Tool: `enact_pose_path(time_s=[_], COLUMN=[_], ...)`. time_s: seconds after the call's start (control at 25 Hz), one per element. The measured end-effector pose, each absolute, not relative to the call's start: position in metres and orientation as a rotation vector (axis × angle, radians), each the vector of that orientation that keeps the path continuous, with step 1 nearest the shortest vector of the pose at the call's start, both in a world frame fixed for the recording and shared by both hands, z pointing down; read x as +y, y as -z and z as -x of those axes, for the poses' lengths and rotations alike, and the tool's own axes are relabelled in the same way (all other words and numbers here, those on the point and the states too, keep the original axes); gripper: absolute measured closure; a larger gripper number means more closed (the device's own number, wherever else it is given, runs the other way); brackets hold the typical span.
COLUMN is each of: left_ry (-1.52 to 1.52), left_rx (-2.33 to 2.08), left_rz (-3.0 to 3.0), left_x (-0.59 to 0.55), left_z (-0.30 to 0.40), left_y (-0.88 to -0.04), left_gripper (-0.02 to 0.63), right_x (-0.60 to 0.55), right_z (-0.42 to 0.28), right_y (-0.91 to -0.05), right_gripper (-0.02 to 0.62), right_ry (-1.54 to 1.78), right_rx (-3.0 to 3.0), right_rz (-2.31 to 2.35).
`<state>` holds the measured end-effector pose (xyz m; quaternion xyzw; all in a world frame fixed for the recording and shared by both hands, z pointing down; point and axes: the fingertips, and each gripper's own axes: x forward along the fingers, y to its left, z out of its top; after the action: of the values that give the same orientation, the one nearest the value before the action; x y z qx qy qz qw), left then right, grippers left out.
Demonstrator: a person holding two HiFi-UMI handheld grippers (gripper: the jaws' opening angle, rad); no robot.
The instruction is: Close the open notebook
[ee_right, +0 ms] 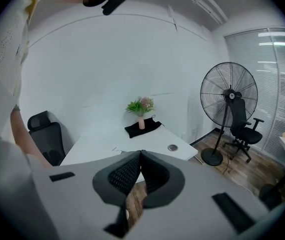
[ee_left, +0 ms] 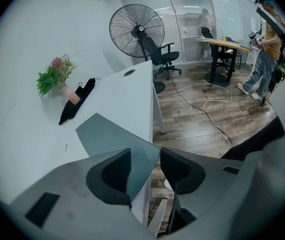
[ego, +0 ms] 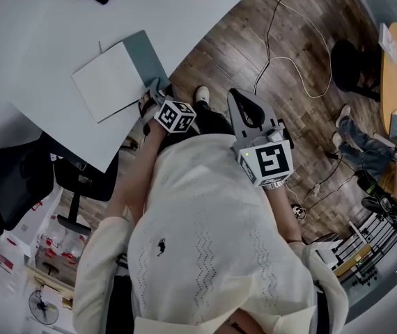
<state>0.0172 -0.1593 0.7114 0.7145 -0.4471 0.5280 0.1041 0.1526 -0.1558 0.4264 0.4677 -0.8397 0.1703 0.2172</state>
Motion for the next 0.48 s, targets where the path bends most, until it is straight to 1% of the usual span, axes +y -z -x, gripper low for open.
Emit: enact_pose_path(time_s=[0.2,0.24,0.32,0.48], left_ry=[-1.553,-1.532,-1.480,-1.378], left_rx=[-1.323,-1.321,-1.317,-1.285], left_rz=[-2.096,-2.097,-2.101,-2.103], left_x=[-0.1585,-0.1586,-0.1589,-0.1593], left_z=[-0.0161,-0.0159,-0.0160,-0.0168], left_y=[-0.7091,-0.7076,-0.7051,-0.7040], left_gripper=[0.425,0.432,0.472,0.500], right_x=[-0.1565,-0.1566,-0.1570,-0.1579], right_z=[-0.1549,-0.1546,-0.1540,-0.1517], right_y=[-0.4278,-0.4278,-0.4283,-0.4304], right_gripper=[0.594,0.594,0.594,0.594], right_ry=[-0.501,-0.502,-0.502,-0.500], right_rx=[-2.320,-2.321,-2.325,-2.334], right_rz=[-1.315,-1.314,-1.309,-1.291])
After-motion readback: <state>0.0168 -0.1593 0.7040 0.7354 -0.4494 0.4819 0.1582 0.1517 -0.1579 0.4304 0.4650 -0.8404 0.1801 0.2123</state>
